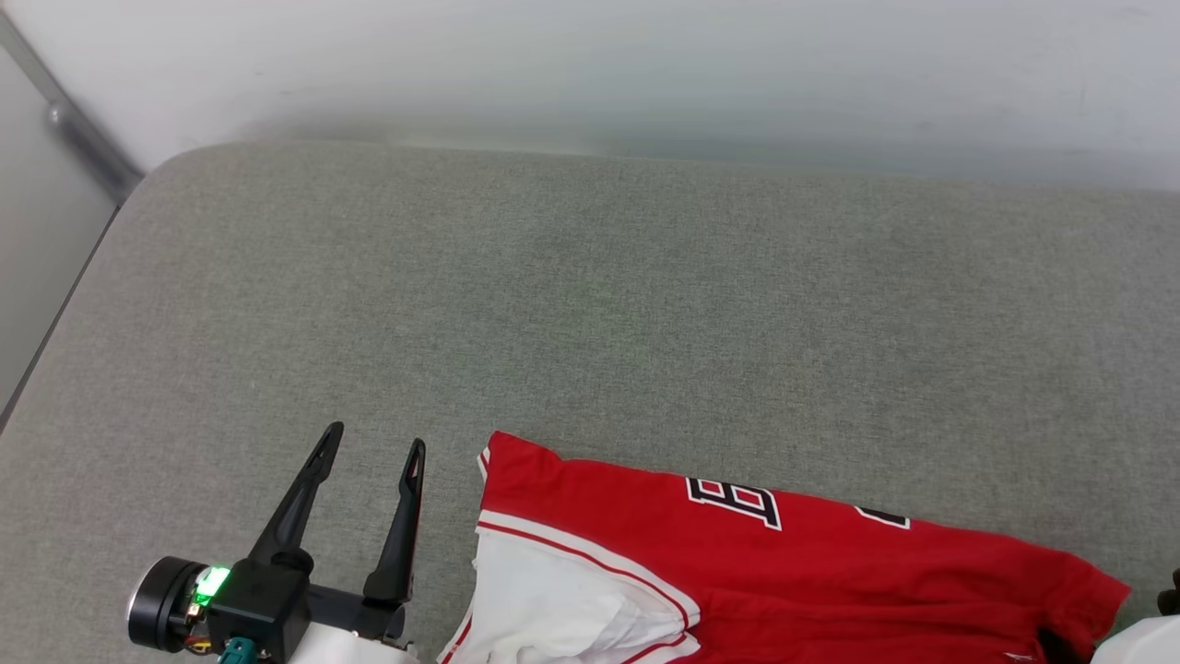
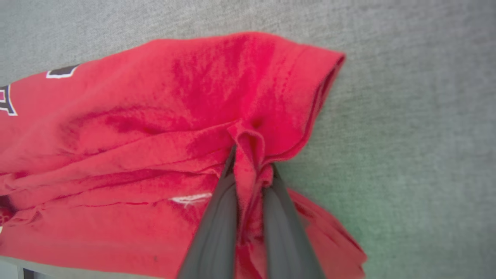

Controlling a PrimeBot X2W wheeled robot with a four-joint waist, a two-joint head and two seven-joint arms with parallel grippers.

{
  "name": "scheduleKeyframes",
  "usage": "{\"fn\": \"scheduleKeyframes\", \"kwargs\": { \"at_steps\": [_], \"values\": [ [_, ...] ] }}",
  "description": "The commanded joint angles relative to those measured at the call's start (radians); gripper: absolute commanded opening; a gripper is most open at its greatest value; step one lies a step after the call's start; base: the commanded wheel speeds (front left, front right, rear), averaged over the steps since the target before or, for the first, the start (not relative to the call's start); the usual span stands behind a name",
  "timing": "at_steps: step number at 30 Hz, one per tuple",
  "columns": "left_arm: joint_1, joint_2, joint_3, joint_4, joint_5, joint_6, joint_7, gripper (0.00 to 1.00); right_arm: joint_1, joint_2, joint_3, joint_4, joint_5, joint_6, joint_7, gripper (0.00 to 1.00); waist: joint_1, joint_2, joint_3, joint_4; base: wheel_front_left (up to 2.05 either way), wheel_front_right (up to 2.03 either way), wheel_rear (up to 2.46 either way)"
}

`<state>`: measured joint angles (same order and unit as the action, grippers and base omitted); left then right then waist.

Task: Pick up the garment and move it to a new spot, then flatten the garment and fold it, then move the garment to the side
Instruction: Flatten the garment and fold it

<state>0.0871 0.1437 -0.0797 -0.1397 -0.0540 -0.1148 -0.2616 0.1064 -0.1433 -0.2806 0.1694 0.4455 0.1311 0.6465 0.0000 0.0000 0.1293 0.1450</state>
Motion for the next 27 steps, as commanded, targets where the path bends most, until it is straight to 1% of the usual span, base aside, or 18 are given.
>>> {"fn": "scheduleKeyframes", "kwargs": {
  "at_steps": [1,9,11,15,21,27],
  "values": [
    [0.003,-0.005,0.004,0.001,0.004,-0.003,-0.004,1.0,0.013,0.01,0.0,0.025,-0.012,-0.001,-0.003,0.0,0.0,0.0,-0.003,-0.004,0.0,0.0,0.0],
    [0.01,-0.008,0.008,0.006,0.006,-0.008,-0.004,1.0,-0.013,-0.031,-0.113,0.027,-0.035,-0.002,-0.064,0.0,0.0,0.0,-0.015,-0.018,0.0,0.0,0.0],
    [0.012,-0.008,0.008,0.007,0.007,-0.01,-0.004,1.0,-0.024,-0.045,-0.16,0.036,-0.058,-0.001,-0.08,0.0,0.0,0.0,-0.018,-0.022,0.0,0.0,0.0],
    [0.016,-0.009,0.01,0.011,0.008,-0.011,-0.004,1.0,-0.047,-0.059,-0.198,0.047,-0.095,-0.001,-0.101,0.0,0.0,0.0,-0.025,-0.027,0.0,0.0,0.0],
    [0.031,-0.01,0.013,0.016,0.007,-0.012,-0.004,1.0,-0.018,-0.058,-0.153,-0.014,-0.076,-0.001,-0.087,0.0,0.0,0.0,-0.05,-0.036,0.0,0.0,0.0],
    [0.049,-0.014,0.01,0.016,0.004,-0.012,-0.004,1.0,0.042,-0.035,-0.055,-0.168,-0.037,-0.001,-0.02,0.0,0.0,0.0,-0.076,-0.037,0.0,0.0,0.0]
  ]
}}
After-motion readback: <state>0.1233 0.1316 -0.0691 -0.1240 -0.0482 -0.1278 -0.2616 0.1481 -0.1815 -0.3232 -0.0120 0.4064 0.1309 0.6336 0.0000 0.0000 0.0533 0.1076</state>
